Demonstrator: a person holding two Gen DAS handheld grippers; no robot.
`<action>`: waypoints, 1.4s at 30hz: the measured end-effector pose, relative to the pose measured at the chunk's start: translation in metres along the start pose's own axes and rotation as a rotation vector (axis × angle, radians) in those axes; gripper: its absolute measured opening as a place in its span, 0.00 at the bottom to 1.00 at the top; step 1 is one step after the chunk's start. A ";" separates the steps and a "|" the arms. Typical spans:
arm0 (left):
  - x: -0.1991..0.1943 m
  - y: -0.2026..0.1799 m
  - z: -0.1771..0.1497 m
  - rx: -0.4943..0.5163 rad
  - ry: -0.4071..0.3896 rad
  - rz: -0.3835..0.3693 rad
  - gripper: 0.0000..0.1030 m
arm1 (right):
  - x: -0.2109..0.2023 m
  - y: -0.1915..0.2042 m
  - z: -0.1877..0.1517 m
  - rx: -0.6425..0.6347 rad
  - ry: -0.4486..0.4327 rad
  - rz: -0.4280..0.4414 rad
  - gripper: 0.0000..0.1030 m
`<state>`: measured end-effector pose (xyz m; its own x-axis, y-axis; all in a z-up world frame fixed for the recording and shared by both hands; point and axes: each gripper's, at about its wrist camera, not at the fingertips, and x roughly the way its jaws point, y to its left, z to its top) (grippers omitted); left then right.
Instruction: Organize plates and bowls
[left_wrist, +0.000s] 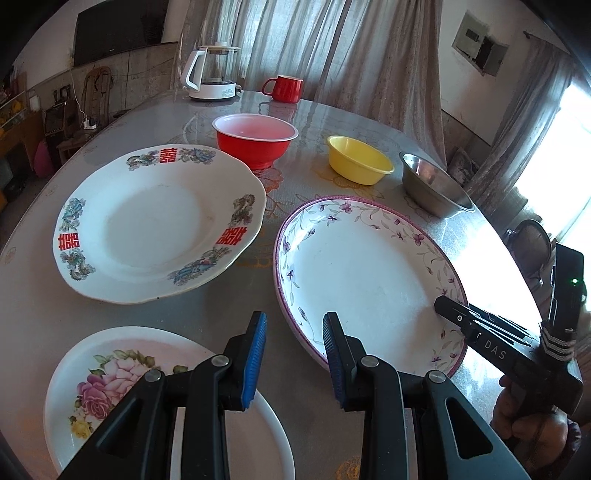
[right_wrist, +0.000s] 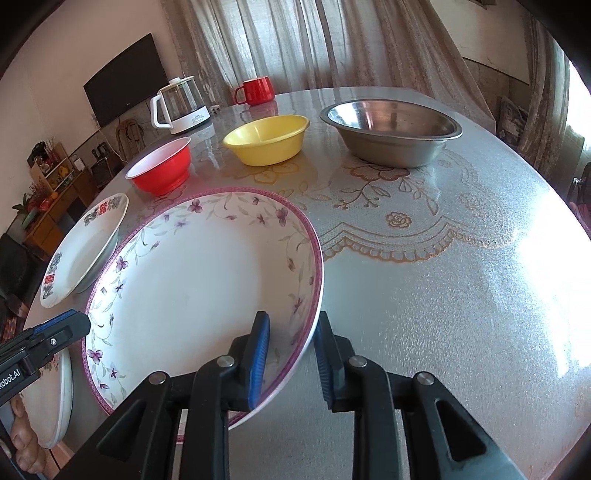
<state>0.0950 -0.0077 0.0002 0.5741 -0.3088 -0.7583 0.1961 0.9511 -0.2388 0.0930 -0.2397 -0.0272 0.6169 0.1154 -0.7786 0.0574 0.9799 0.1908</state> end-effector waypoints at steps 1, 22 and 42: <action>-0.002 0.002 -0.001 -0.003 -0.004 -0.001 0.31 | 0.000 0.001 0.000 0.000 0.001 -0.004 0.24; -0.037 0.078 -0.002 -0.150 -0.081 0.052 0.39 | -0.028 0.025 0.017 -0.031 -0.121 -0.050 0.31; -0.043 0.139 0.002 -0.258 -0.092 0.149 0.45 | 0.000 0.122 0.020 -0.208 0.011 0.309 0.33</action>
<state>0.0987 0.1374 0.0012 0.6532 -0.1544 -0.7412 -0.0968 0.9539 -0.2841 0.1158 -0.1236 0.0083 0.5715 0.4115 -0.7100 -0.2915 0.9106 0.2931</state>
